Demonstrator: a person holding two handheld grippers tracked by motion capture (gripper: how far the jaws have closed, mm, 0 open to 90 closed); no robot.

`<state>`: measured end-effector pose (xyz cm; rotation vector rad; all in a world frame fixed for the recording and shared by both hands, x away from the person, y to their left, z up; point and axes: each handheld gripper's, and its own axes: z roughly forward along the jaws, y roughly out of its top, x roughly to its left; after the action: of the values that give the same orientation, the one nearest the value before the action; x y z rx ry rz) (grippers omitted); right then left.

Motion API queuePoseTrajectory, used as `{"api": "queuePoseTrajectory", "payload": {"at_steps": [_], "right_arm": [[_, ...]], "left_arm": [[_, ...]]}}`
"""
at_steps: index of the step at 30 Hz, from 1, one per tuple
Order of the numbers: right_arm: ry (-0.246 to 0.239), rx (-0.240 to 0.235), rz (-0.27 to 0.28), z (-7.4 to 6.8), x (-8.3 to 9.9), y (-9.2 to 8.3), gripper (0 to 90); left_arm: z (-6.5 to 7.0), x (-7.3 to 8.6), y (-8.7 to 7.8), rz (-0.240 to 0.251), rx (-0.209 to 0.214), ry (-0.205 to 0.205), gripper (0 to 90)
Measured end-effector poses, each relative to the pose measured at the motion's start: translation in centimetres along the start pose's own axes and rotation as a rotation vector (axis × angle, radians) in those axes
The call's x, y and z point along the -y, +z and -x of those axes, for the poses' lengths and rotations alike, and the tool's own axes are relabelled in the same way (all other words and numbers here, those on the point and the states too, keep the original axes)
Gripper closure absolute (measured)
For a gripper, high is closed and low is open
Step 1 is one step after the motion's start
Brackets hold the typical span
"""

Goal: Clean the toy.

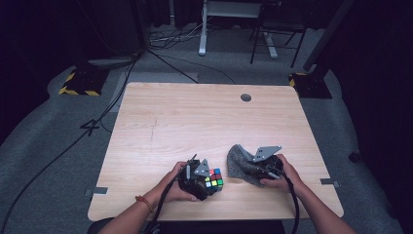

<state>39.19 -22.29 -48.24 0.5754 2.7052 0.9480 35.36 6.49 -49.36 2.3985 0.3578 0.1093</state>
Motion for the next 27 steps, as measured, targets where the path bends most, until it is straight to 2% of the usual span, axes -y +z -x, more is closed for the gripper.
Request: {"api": "queuePoseTrajectory", "payload": {"at_steps": [3,8,14,17,20,22,25,27], "right_arm": [[-0.006,0.010,0.004,-0.1,0.0,0.0,72.0],[-0.008,0.004,0.018,0.1,0.0,-0.2,75.5],[-0.001,-0.010,0.084,0.1,-0.3,-1.2,76.6],[0.004,-0.039,0.149,-0.2,-0.8,-2.3,76.6],[-0.001,-0.074,0.207,-0.7,-1.6,-3.3,76.6],[-0.013,-0.093,0.240,-1.3,-2.3,-3.9,76.6],[-0.026,-0.113,0.258,-1.9,-3.0,-4.3,76.6],[-0.040,-0.128,0.258,-2.3,-3.5,-4.3,76.6]], "left_arm": [[-0.1,-0.1,0.0,0.000,-0.001,-0.001,32.7],[-0.5,-0.1,-0.1,0.003,-0.011,0.003,33.2],[-0.6,-0.7,-0.4,-0.007,-0.032,0.051,33.4],[-0.7,-1.2,-0.7,0.003,-0.038,0.049,33.5],[-0.7,-1.9,-0.6,0.017,-0.052,0.066,33.5],[-0.5,-2.5,-0.3,0.002,-0.061,0.094,33.5],[-0.1,-3.3,0.3,-0.019,-0.088,0.111,33.6],[0.1,-3.7,0.5,-0.020,-0.090,0.125,33.5]]}}
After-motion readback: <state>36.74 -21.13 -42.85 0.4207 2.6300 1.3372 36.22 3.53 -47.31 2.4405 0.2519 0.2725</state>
